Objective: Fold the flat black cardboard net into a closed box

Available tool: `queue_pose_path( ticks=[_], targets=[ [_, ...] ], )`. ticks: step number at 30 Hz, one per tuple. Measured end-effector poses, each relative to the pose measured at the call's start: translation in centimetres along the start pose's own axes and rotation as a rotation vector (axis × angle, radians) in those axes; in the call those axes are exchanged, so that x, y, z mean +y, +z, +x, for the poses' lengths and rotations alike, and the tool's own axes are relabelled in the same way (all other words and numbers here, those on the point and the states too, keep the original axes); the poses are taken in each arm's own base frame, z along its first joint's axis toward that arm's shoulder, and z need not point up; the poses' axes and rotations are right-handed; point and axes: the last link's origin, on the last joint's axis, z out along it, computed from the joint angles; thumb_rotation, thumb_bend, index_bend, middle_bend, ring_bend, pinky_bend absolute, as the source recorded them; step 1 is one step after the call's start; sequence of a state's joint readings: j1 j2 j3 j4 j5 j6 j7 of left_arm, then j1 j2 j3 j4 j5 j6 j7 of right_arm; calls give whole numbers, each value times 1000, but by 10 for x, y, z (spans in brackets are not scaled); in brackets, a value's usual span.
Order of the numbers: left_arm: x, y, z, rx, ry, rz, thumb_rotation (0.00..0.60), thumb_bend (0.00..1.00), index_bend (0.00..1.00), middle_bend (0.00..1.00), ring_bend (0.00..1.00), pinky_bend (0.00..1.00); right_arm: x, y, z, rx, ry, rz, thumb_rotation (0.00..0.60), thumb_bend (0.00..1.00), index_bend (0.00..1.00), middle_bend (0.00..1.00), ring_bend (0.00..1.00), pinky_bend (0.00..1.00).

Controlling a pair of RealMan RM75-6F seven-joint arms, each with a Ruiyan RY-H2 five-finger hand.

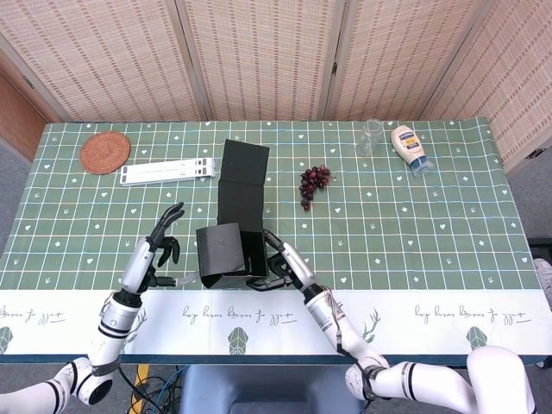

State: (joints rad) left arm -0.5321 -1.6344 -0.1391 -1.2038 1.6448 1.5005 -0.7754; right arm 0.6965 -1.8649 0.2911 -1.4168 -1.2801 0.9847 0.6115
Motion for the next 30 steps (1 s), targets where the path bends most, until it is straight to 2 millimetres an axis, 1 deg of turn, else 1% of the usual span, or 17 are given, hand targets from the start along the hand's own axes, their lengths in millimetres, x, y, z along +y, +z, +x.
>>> queue_pose_path(
  ticks=[7,11,14,20,27,30],
  targets=[
    [2,6,4,-61,109,-54,600,93,217,69,696,897,0,-1,1,-14,-25,-40,600,412,360,492,931,1000],
    [1,7,7,-140,206,-92,600,93,302,123,696,894,-1,0,1,-27,-37,-53,600,412,360,492,931,1000],
    [-1,7,8,-193,252,-100,600,92,331,156,696,893,-1,0,1,-33,-53,-61,600,412,360,493,931,1000],
    [-7,4,4,-219,282,-108,600,92,361,190,698,888,2,1,1,-45,-104,-74,600,412,360,492,931,1000],
    [-18,0,-4,-267,321,-104,600,92,363,191,699,888,9,2,2,-58,-202,-95,600,412,360,492,931,1000],
    [-24,-2,-7,-280,339,-102,600,92,364,191,701,888,15,2,4,-62,-252,-111,600,412,360,492,931,1000]
  ],
)
